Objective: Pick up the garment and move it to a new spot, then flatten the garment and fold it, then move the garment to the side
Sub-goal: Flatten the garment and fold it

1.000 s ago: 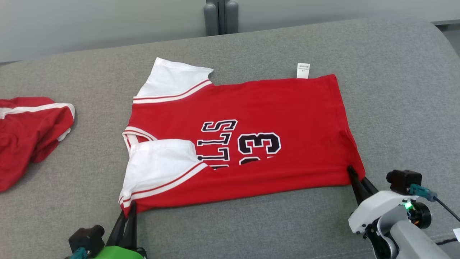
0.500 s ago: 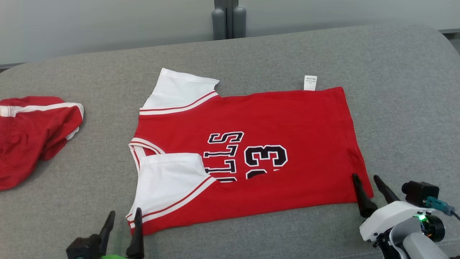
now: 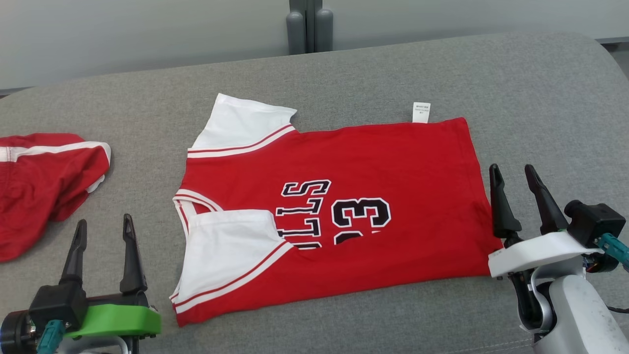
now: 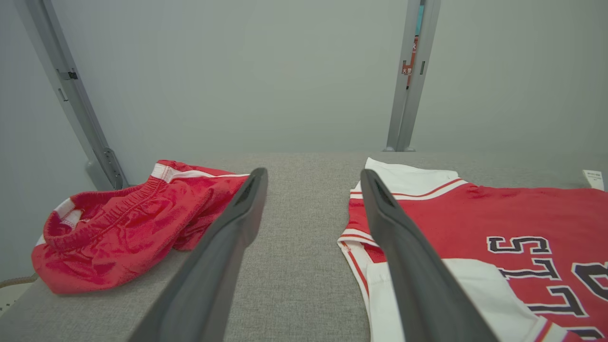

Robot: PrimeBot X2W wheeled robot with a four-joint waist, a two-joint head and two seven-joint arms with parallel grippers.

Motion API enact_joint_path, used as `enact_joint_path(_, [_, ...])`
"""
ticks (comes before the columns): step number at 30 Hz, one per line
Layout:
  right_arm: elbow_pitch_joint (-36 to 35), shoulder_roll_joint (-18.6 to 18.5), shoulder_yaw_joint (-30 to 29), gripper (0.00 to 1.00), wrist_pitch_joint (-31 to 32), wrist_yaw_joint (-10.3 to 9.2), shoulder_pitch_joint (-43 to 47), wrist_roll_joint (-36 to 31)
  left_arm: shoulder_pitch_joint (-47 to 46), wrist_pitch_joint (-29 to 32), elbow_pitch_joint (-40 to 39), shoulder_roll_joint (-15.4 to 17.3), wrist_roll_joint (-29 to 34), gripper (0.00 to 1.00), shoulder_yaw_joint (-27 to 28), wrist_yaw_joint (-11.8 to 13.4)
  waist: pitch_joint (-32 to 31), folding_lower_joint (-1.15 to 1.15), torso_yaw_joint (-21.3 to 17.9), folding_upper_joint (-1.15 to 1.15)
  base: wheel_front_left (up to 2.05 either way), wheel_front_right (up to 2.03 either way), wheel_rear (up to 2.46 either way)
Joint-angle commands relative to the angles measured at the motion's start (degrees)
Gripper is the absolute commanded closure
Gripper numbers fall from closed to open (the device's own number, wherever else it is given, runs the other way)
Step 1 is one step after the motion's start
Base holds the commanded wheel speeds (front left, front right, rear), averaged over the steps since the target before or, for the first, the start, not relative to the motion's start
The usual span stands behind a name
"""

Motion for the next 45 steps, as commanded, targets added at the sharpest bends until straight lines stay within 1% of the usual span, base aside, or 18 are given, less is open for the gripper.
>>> enact_joint_path(1, [-2.11, 0.85, -0.49, 0.0, -0.25, -0.04, 0.46, -1.41, -1.19, -0.15, -0.28, -0.35, 0.8, 0.0, 1.05, -0.14, 0.1, 0.0, -0.06, 0.0, 0.0, 0.0, 0.0])
enact_joint_path(6, [-7.1, 2.86, -0.56, 0.0, -0.23, -0.04, 2.59, -6.66, -2.32, -0.16, -0.62, -0.76, 3.77, 0.0, 4.07, -0.42, 0.39, 0.0, -0.2, 0.0, 0.0, 0.0, 0.0])
enact_joint_path(11, [-8.62, 4.12, -1.11, 0.0, -0.24, -0.04, 4.8, -8.56, -2.08, -0.16, -0.66, -1.56, 4.69, 0.0, 6.64, -0.98, 0.39, 0.0, -0.11, 0.0, 0.0, 0.0, 0.0])
enact_joint_path(21, [-7.9, 4.71, -0.13, 0.0, -0.24, -0.04, 7.22, -11.02, -0.55, -0.16, -0.33, -2.85, 7.15, 0.0, 8.2, -2.15, -0.02, 0.0, 0.19, 0.0, 0.0, 0.0, 0.0])
enact_joint_path(30, [-6.14, 4.28, 0.69, 0.0, -0.25, -0.04, 6.43, -10.96, -0.88, -0.17, 0.58, -3.35, 7.77, 0.0, 8.88, -3.22, -0.51, 0.0, 0.32, 0.0, 0.0, 0.0, 0.0])
enact_joint_path(34, [-4.95, 4.02, 1.51, 0.0, -0.25, -0.04, 4.95, -10.61, -0.7, -0.16, 1.19, -3.43, 7.78, 0.0, 9.41, -3.53, -0.34, 0.0, -0.46, 0.0, 0.0, 0.0, 0.0])
enact_joint_path(36, [-3.95, 3.29, 2.27, 0.0, -0.25, -0.04, 3.11, -10.83, -2.05, -0.16, 1.83, -2.95, 7.87, 0.0, 9.27, -4.01, 0.05, 0.0, -1.01, 0.0, 0.0, 0.0, 0.0])
enact_joint_path(40, [-0.63, 2.11, 3.43, 0.0, -0.25, -0.04, -2.23, -9.03, -7.76, -0.17, 2.97, -0.51, 8.47, 0.0, 7.82, -5.18, 1.35, 0.0, -1.66, 0.0, 0.0, 0.0, 0.0])
enact_joint_path(42, [1.37, 0.32, 4.4, 0.0, 0.03, -0.04, -6.41, -9.33, -11.57, -0.16, 3.94, 0.83, 8.13, 0.0, 6.69, -5.67, 2.67, 0.0, -2.17, 0.0, 0.0, 0.0, 0.0])
enact_joint_path(45, [4.85, -1.07, 5.7, 0.0, 1.72, -0.04, -12.53, -8.2, -19.14, -0.1, 7.21, 4.08, 7.54, 0.0, 3.52, -6.26, 4.87, 0.0, -2.81, 0.0, 0.0, 0.0, 0.0])
